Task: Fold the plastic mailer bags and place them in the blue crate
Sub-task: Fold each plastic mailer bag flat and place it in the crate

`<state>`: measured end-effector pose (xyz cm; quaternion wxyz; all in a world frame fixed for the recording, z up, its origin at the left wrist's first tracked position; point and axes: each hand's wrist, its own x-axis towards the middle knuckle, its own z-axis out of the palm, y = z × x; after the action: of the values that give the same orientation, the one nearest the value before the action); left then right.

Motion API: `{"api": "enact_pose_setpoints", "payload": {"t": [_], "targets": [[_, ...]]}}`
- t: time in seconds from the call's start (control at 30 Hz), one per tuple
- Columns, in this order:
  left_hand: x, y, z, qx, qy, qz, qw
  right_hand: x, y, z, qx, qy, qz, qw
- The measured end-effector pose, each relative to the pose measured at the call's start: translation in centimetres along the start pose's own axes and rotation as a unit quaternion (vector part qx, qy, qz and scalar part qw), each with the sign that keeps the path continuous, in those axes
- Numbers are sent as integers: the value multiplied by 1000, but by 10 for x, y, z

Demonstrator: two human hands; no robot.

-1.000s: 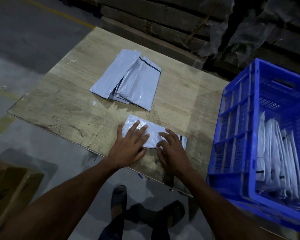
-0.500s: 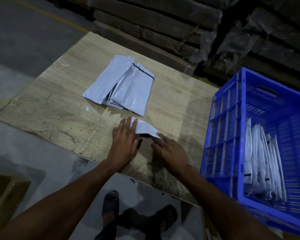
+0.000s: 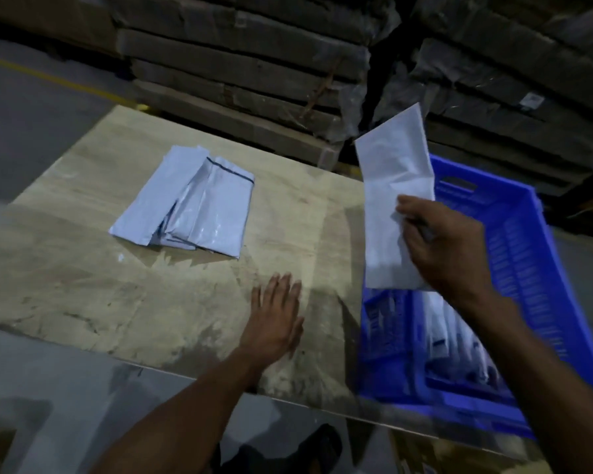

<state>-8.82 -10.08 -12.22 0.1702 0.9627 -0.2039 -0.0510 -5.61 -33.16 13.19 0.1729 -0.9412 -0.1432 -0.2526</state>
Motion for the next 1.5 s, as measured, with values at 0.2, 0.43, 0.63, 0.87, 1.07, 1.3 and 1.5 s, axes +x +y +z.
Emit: {"api": "enact_pose_setpoints", "payload": {"t": [0.2,0.43,0.63,0.87,1.07,1.3,1.5], "targets": [[20,42,21,33,-51,43,997,-34,80,-56,-1,47,53,997],[46,72,34,34,-34,74,996,-104,158,-81,-83,22,102,991],[59,95,47,29,-23,65,997,-135,193,-98,-168,-42,130,976],[55,95,51,48,11,73,996,-152,211,-77,-269,-234,202,912],[55,93,51,51,8,71,996,-167,205,-46,-221,-321,245,888],[56,93,50,55,-3,67,996,-180,204,-28,-203,-302,236,901],[56,92,51,35,9,73,997,-165,194,-33,-234,-284,243,897]]}}
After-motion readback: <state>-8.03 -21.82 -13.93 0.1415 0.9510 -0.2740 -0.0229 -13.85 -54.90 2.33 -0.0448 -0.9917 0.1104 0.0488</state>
